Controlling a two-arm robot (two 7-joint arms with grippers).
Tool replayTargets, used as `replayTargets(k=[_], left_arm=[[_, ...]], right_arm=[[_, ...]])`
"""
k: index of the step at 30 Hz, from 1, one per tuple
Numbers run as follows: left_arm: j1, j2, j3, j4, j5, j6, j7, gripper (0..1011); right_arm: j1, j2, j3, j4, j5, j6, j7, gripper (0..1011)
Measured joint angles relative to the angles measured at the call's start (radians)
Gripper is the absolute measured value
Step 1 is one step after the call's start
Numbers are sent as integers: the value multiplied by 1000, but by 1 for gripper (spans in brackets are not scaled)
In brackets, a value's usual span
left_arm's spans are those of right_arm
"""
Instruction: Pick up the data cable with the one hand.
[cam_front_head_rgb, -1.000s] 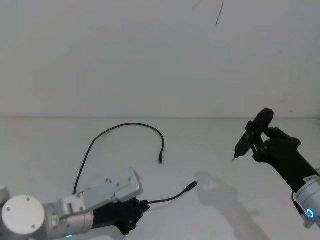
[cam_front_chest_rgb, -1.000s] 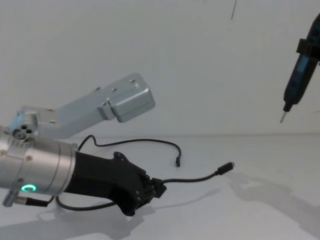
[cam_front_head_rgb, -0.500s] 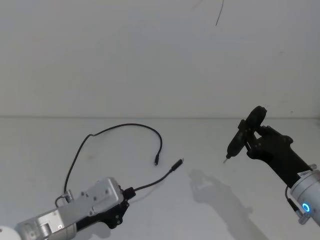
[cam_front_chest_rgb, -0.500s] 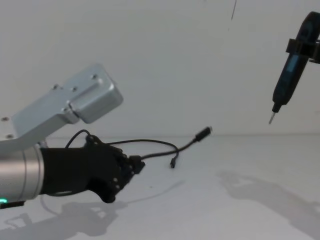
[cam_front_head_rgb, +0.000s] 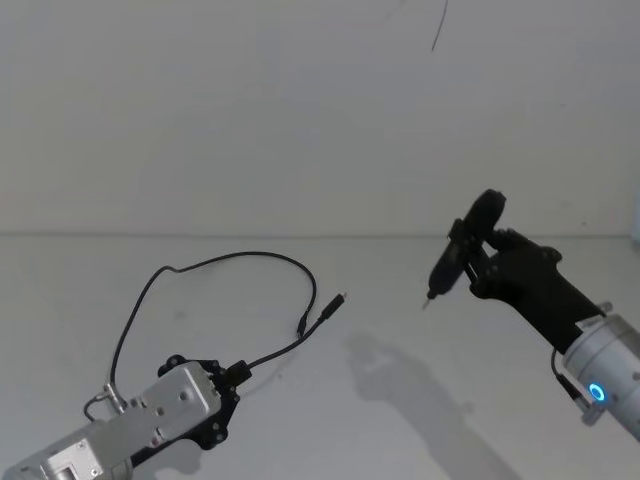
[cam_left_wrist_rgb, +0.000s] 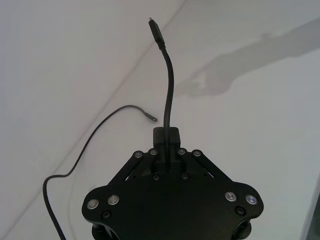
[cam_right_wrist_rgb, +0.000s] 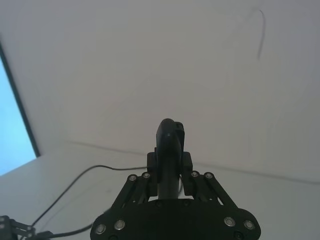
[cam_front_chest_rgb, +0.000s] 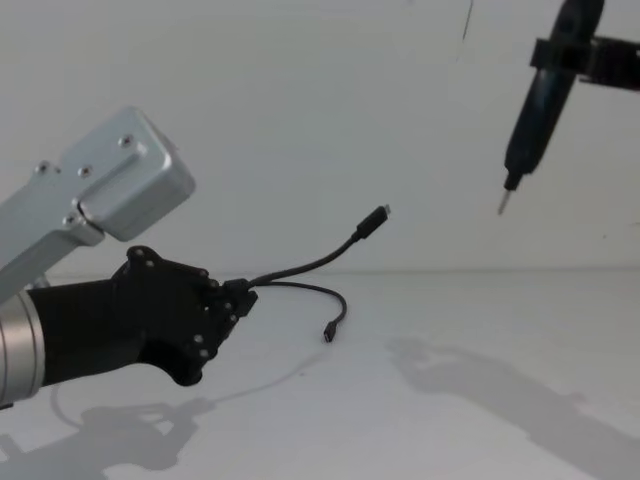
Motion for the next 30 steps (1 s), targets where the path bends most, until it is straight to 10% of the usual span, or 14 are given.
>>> replayTargets(k=[30], left_arm=[[34, 10, -19, -17, 14, -37, 49, 42]], right_arm=[[134, -11, -108, 48, -2, 2, 49, 263]])
